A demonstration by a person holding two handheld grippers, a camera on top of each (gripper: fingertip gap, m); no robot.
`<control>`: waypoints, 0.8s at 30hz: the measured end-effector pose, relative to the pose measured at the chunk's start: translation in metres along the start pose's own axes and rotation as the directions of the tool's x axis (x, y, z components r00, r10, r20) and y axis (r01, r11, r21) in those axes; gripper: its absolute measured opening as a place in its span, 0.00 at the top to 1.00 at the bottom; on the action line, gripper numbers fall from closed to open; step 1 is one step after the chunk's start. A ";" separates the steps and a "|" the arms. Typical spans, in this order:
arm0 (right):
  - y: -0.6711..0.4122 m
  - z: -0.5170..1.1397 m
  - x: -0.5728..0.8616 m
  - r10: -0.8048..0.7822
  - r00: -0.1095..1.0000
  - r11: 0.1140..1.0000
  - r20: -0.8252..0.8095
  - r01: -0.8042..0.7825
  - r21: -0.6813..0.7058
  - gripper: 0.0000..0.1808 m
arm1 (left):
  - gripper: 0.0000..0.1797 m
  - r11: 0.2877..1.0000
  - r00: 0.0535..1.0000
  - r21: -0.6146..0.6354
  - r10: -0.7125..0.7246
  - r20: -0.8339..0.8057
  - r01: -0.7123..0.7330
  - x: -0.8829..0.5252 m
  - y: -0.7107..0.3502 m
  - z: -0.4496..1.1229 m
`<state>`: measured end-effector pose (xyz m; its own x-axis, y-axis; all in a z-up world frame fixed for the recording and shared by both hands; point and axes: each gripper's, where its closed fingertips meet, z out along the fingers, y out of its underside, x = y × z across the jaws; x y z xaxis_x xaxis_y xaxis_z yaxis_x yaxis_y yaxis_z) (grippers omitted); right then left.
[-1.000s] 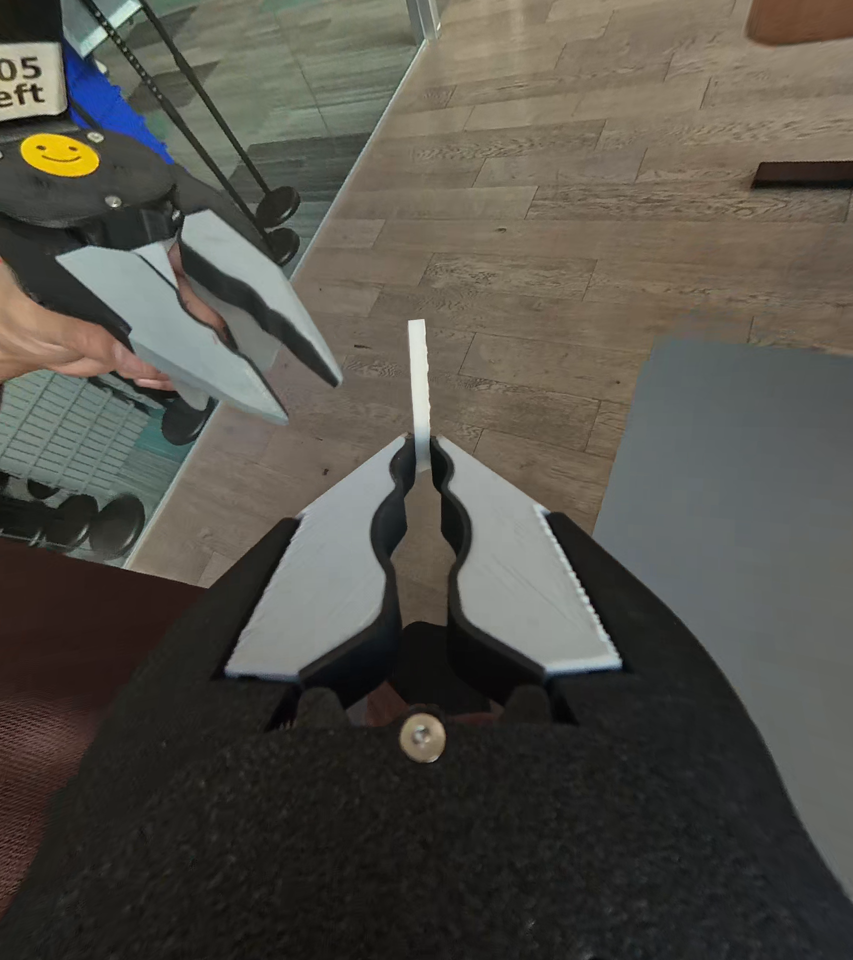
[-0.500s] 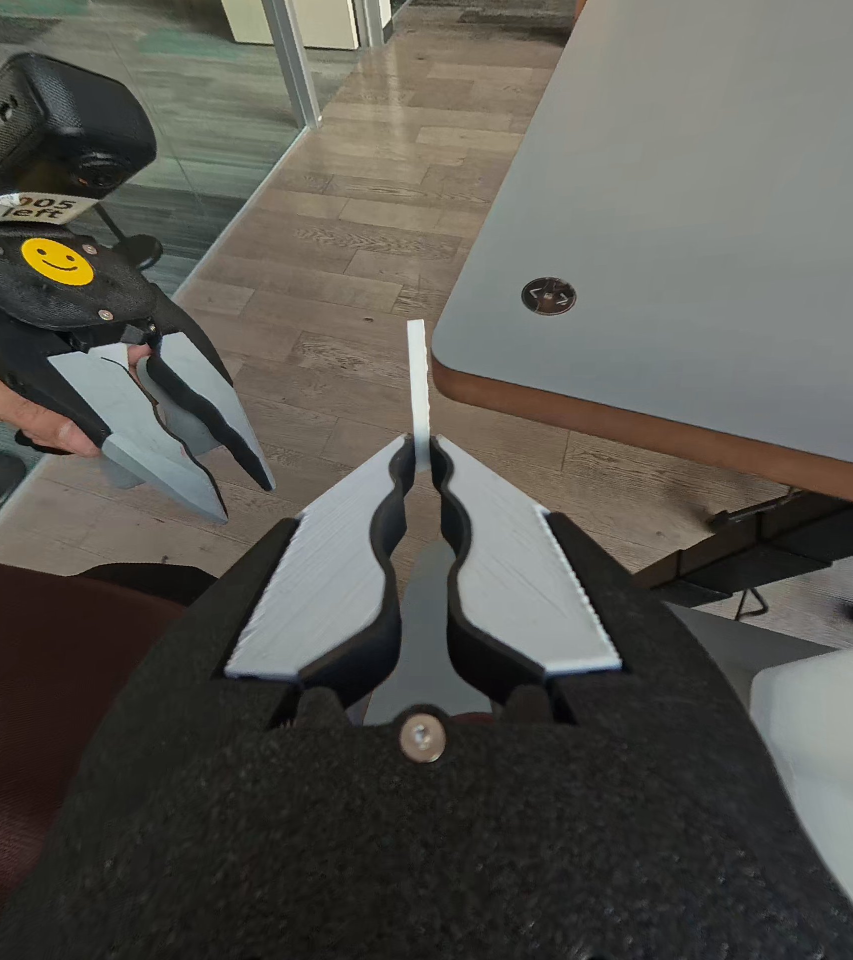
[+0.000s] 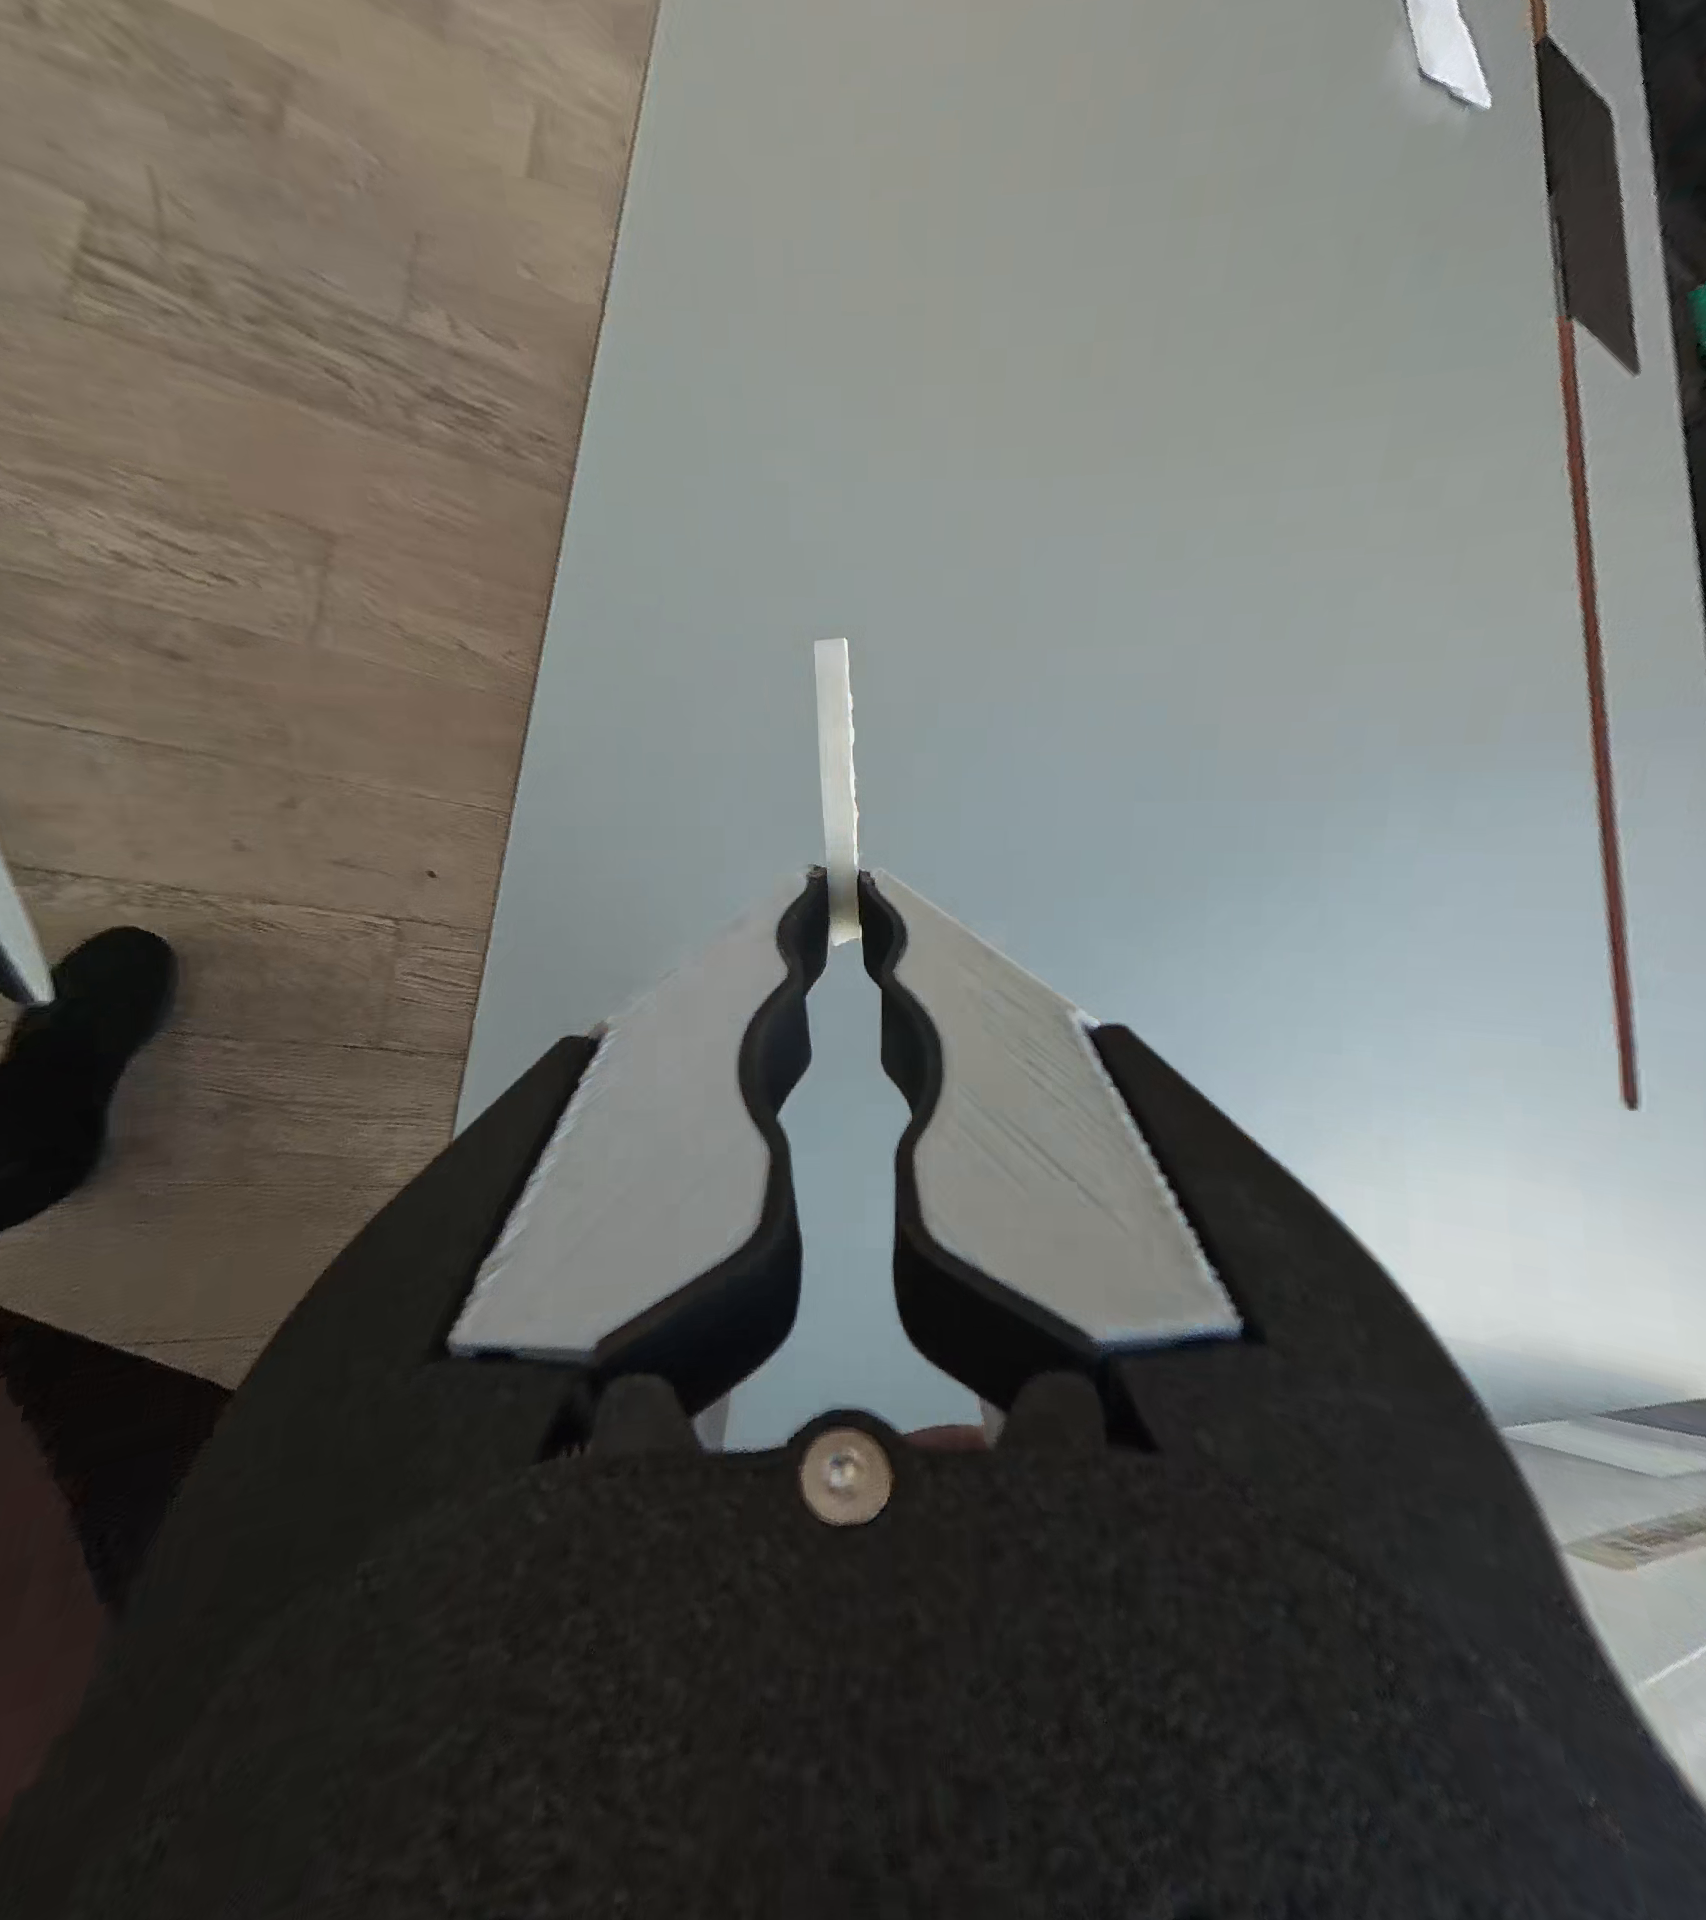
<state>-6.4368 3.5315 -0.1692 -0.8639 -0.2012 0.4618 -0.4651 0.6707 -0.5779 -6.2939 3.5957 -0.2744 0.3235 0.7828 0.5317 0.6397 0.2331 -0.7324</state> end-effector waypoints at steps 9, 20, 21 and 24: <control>0.008 0.076 0.009 -0.238 0.970 0.938 -0.054 0.215 -0.271 0.98 | 0.86 0.997 0.997 0.046 0.063 0.037 -0.065 -0.079 -0.066 -0.058; 0.021 0.087 -0.021 -0.316 0.947 0.939 0.064 0.322 -0.120 0.94 | 0.86 0.993 0.997 -0.108 0.046 0.059 -0.039 -0.100 -0.113 -0.044; 0.021 0.084 -0.023 -0.304 0.949 0.946 0.078 0.311 -0.096 0.92 | 0.86 0.991 0.997 -0.124 0.053 0.060 -0.045 -0.101 -0.117 -0.041; 0.019 0.067 -0.023 -0.134 0.977 0.989 0.169 0.143 -0.041 0.90 | 0.86 0.981 0.995 -0.177 0.084 0.046 -0.074 -0.103 -0.131 -0.026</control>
<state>-6.4386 3.5016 -0.2359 -0.8141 -0.4066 0.4147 -0.5751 0.6638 -0.4781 -6.3927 3.4696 -0.2216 0.3431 0.8254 0.4483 0.7272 0.0686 -0.6830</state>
